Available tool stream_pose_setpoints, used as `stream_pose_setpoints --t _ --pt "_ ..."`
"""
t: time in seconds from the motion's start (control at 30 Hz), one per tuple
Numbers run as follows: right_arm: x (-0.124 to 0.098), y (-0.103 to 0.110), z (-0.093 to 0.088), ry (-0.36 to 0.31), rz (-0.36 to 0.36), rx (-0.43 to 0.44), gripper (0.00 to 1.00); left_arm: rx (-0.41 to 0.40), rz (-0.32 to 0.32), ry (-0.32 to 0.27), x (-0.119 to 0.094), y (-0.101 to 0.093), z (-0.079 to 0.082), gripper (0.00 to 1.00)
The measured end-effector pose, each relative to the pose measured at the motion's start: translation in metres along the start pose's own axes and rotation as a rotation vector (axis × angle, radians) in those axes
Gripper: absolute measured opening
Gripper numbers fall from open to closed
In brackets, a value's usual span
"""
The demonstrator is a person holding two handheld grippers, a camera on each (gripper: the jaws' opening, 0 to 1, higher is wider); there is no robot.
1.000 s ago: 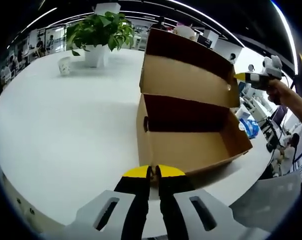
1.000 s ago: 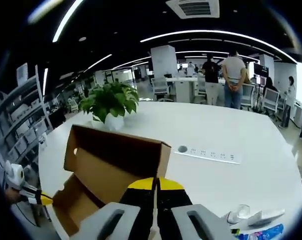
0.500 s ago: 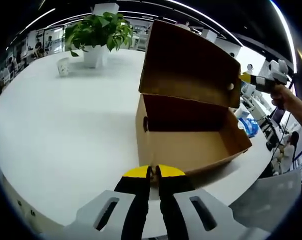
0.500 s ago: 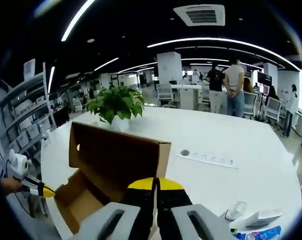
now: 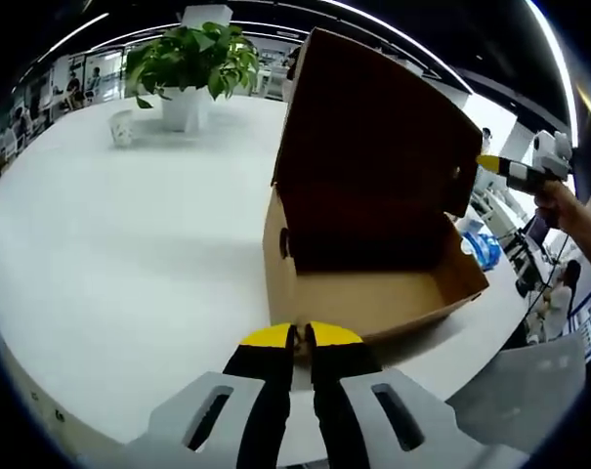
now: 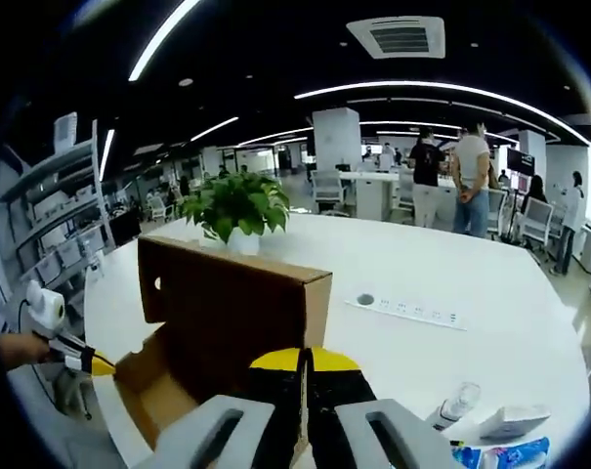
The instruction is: Operate the shoe box by opening the lid, removing the specified soft item, and placing it in the target area until the item is outside and the box remains undamaged.
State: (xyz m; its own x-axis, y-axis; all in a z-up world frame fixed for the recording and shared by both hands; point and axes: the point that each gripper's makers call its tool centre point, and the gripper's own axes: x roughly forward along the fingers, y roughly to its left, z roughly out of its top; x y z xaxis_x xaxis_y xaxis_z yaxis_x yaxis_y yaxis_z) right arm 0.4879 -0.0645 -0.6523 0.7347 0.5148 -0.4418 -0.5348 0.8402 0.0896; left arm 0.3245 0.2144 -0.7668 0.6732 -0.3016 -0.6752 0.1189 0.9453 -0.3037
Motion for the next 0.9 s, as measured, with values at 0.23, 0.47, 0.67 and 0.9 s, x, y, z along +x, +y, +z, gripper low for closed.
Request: stream_pose_setpoints --t 0.23,0.47,0.67,0.9 --pt "-0.010 0.005 -0.005 -0.014 0.003 0.003 0.00 -0.008 -0.016 -0.001 0.000 -0.001 0.000 0.03" --pt "-0.019 0.012 -0.012 -0.026 -0.002 -0.007 0.00 0.001 -0.019 -0.013 0.000 -0.002 0.000 0.03" --pt "-0.025 0.017 -0.017 -0.035 -0.011 -0.025 0.00 0.006 -0.023 -0.025 -0.001 -0.002 0.001 0.04" --pt "-0.034 0.023 -0.026 -0.043 -0.020 -0.044 0.00 0.002 -0.023 -0.046 -0.001 -0.001 0.001 0.04"
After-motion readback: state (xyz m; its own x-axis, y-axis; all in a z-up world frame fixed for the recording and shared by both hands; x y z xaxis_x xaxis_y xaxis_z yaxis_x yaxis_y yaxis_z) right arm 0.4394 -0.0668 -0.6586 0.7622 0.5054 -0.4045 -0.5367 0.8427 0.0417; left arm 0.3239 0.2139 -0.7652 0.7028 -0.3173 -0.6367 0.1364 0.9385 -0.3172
